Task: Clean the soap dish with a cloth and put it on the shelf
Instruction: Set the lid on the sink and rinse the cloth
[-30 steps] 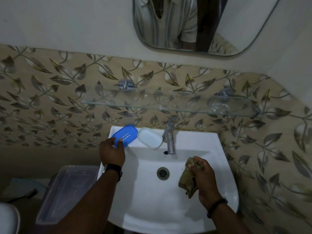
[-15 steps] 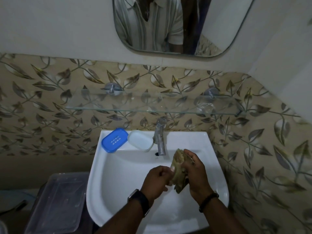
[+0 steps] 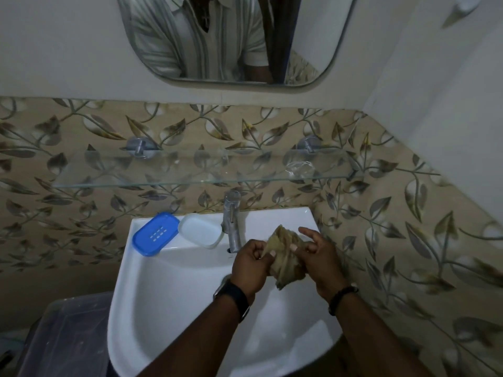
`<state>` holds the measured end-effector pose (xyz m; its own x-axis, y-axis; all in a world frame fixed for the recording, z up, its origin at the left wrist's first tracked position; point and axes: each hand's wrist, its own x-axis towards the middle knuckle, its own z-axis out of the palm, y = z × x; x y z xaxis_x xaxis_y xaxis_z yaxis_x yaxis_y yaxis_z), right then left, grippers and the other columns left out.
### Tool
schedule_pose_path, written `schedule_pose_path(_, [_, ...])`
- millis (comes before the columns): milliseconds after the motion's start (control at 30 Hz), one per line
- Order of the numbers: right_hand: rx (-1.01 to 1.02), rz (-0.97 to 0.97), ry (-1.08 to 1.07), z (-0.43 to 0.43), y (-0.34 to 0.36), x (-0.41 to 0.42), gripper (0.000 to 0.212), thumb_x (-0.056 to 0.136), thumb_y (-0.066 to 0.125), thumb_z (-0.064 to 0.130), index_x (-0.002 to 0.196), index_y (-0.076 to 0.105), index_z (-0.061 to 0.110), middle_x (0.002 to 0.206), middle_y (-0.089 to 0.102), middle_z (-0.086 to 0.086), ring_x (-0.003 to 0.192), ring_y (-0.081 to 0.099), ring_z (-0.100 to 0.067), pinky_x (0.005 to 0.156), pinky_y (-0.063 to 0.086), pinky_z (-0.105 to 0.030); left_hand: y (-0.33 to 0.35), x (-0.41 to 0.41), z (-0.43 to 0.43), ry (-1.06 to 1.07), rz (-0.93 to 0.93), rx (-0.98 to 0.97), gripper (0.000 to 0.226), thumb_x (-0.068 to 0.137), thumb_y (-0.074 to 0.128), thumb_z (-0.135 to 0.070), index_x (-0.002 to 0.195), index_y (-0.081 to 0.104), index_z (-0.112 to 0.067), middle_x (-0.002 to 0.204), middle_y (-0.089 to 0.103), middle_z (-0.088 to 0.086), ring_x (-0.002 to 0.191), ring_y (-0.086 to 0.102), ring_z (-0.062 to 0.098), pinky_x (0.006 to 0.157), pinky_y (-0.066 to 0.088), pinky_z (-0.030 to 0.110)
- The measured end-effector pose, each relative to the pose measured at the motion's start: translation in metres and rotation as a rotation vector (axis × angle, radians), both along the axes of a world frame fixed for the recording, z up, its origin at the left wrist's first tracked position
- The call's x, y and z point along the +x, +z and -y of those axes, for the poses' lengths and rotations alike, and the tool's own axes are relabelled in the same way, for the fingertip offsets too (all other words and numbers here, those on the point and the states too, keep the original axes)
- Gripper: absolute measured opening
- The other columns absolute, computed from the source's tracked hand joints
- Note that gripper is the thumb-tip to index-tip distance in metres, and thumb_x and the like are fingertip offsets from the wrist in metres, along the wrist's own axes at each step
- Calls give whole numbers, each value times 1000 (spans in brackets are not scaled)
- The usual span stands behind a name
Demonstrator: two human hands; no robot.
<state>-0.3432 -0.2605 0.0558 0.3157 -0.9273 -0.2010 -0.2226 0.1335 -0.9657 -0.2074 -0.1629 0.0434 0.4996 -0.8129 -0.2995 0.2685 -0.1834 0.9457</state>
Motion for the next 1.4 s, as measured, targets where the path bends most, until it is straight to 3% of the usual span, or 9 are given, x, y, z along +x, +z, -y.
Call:
schedule_pose_path(167, [-320, -346, -84, 53, 10, -1, 25, 92, 60, 10, 109, 66, 28, 105, 71, -7, 90, 66, -22, 79, 61, -42, -4, 1, 44, 46, -15, 14, 8, 93, 63, 1, 98, 63, -5, 95, 73, 20, 81, 71, 30, 74, 63, 46])
schedule_pose_path(333, [-520, -541, -32, 97, 14, 9, 16, 90, 59, 11, 98, 66, 22, 88, 71, -11, 80, 65, -31, 70, 56, -41, -15, 1, 82, 99, -96, 44, 28, 85, 62, 8, 102, 60, -14, 104, 70, 24, 89, 71, 40, 78, 64, 53])
schedule_pose_path(400, [-581, -639, 53, 113, 6, 13, 20, 96, 58, 12, 112, 68, 13, 111, 71, -16, 101, 65, -32, 87, 54, -40, -21, 0, 93, 79, -71, 42, 31, 85, 64, 4, 107, 59, -17, 105, 69, 20, 86, 71, 33, 77, 64, 50])
schedule_pose_path(467, [-584, -695, 190, 126, -3, 20, 39, 103, 50, 6, 141, 49, -4, 147, 49, -21, 135, 46, -33, 113, 34, -24, -28, 0, 100, 17, 115, 62, 31, 83, 70, -7, 108, 61, -24, 104, 73, 10, 90, 72, 27, 80, 63, 48])
schedule_pose_path(533, [-650, -726, 228, 135, -10, 26, 43, 102, 47, -1, 144, 43, -5, 150, 43, -24, 138, 41, -36, 111, 31, -17, -34, 1, 104, -45, 399, 72, 27, 86, 64, -16, 112, 64, -24, 107, 74, 3, 98, 70, 26, 84, 59, 40])
schedule_pose_path(667, [-955, -674, 259, 129, -19, 26, 31, 79, 71, -6, 107, 73, 4, 110, 71, -18, 100, 67, -37, 87, 57, -43, -49, 2, 111, -220, 1071, 103, 42, 93, 46, -12, 131, 62, -19, 136, 61, 8, 124, 54, 30, 102, 46, 37])
schedule_pose_path(767, [-1055, -698, 439, 115, -46, 16, 39, 78, 69, -5, 115, 73, 4, 118, 72, -17, 111, 67, -36, 98, 54, -51, -61, 5, 114, -434, 1341, 97, 48, 99, 44, -18, 147, 51, -18, 158, 45, 5, 146, 37, 29, 122, 24, 43])
schedule_pose_path(1033, [-910, -787, 551, 110, -65, 6, 45, 97, 52, 8, 142, 53, 8, 150, 49, -15, 142, 42, -32, 122, 26, -46, -62, 8, 120, -482, 1337, 88, 42, 105, 37, -22, 142, 53, -16, 151, 51, 7, 141, 42, 29, 125, 13, 40])
schedule_pose_path(1400, [-995, -719, 168, 64, -7, -11, 49, 97, 50, 28, 137, 56, 0, 138, 59, -20, 130, 54, -38, 108, 44, -53, 8, -6, 92, -407, 1327, -117, 43, 105, 38, -22, 146, 49, -17, 156, 47, 3, 145, 37, 26, 122, 24, 33])
